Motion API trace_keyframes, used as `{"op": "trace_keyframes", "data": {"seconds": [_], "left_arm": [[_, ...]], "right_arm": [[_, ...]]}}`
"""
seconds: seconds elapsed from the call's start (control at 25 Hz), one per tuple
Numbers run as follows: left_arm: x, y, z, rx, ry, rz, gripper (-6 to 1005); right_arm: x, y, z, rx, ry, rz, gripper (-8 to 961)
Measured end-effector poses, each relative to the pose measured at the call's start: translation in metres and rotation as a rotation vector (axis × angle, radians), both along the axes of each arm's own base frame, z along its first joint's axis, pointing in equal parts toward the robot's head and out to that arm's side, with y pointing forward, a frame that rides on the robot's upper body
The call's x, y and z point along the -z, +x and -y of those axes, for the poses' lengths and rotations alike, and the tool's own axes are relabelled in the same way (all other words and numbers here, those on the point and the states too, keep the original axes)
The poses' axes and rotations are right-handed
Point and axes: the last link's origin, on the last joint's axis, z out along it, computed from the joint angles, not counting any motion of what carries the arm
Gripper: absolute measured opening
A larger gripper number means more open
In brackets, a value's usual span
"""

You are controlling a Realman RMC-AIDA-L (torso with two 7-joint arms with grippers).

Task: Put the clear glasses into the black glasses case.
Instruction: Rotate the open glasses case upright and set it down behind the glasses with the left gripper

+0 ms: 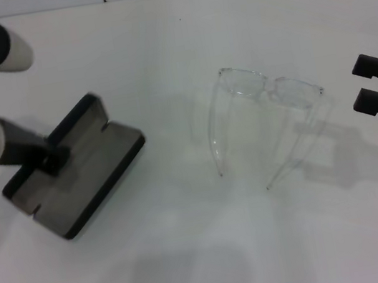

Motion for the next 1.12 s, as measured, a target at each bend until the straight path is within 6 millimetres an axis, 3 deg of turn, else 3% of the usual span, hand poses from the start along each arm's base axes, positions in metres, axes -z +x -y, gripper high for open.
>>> {"op": "trace_keyframes", "data": {"seconds": [0.16,0.4,0.6,0.84,1.12], "left_arm": [[0.004,0.030,0.005,0.168,0.026,-0.020,195],[0.031,0.075,0.008,0.444,0.017,-0.020,194],[0.029,0.096,-0.004,0.567,0.047,-0.028,194],[0.016,0.105,-0.021,0.701,0.057,-0.119,190],[0.033,0.099,-0.051,0.809,-0.017,-0.238,184]], "right_arm": [[-0.002,0.003,0.001,0.012,0.025,-0.002,736],[-0.008,0.003,0.007,-0.010,0.047,-0.031,736],[-0.011,0.006,0.017,-0.028,0.045,-0.044,736],[-0.010,0.013,0.030,-0.008,0.054,-0.050,736],[-0.008,0.017,0.036,0.012,0.057,-0.052,736]]}}
